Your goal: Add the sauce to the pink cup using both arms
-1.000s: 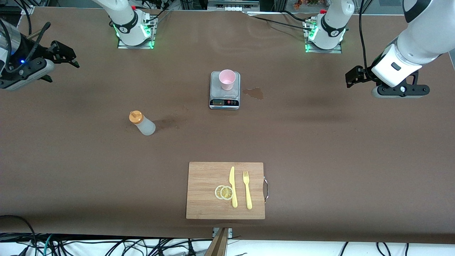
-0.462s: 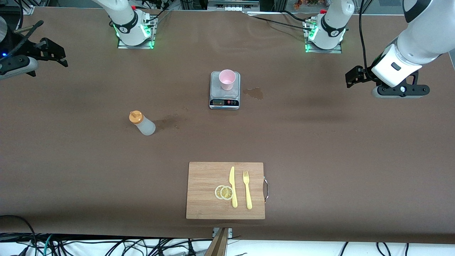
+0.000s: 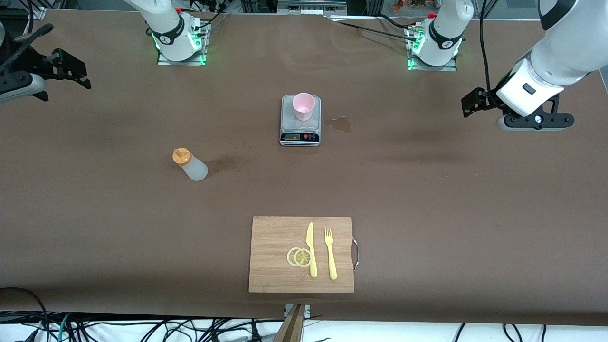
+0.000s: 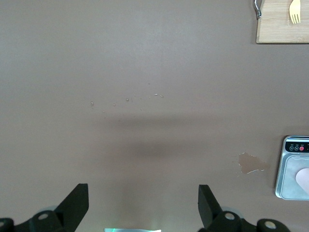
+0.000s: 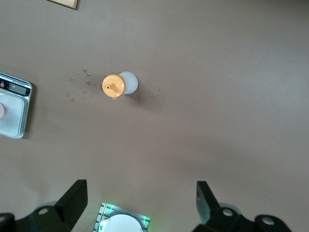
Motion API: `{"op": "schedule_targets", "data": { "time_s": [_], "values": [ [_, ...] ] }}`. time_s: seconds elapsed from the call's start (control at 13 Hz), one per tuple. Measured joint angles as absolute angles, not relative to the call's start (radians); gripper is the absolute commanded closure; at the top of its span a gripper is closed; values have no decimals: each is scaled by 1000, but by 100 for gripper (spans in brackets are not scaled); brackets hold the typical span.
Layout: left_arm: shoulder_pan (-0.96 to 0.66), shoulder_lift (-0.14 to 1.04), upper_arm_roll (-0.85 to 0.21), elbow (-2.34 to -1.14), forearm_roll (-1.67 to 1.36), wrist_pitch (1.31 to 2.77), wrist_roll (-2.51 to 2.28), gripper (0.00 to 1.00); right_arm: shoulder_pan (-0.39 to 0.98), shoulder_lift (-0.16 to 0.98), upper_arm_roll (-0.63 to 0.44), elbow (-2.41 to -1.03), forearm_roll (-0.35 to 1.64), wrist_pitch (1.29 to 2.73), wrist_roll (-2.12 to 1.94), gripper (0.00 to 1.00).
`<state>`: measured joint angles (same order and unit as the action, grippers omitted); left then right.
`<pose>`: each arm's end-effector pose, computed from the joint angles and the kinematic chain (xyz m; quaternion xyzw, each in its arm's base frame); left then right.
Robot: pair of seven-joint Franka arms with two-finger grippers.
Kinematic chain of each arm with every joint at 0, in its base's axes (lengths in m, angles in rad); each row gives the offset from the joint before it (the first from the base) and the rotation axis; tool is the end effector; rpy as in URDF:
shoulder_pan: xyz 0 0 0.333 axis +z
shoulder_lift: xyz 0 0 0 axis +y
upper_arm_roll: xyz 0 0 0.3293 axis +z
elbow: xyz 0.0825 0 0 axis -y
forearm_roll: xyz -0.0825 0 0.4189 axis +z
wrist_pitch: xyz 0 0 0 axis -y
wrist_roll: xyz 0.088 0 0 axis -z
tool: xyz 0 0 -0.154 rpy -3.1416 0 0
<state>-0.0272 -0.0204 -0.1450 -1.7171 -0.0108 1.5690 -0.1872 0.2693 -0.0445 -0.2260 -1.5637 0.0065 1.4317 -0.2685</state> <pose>0.5606 -0.0998 0.5291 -0.9979 -0.0079 0.0636 0.0076 0.5559 0.0225 0.6079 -0.9868 -0.1557 0.0431 0.0131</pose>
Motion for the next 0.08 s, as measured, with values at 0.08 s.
{"op": "schedule_targets", "data": {
  "time_s": [0.08],
  "values": [
    [-27, -20, -145, -1717, -11, 1569, -187, 0, 269, -44, -226, -1562, 7, 1432, -265, 0]
  ]
}}
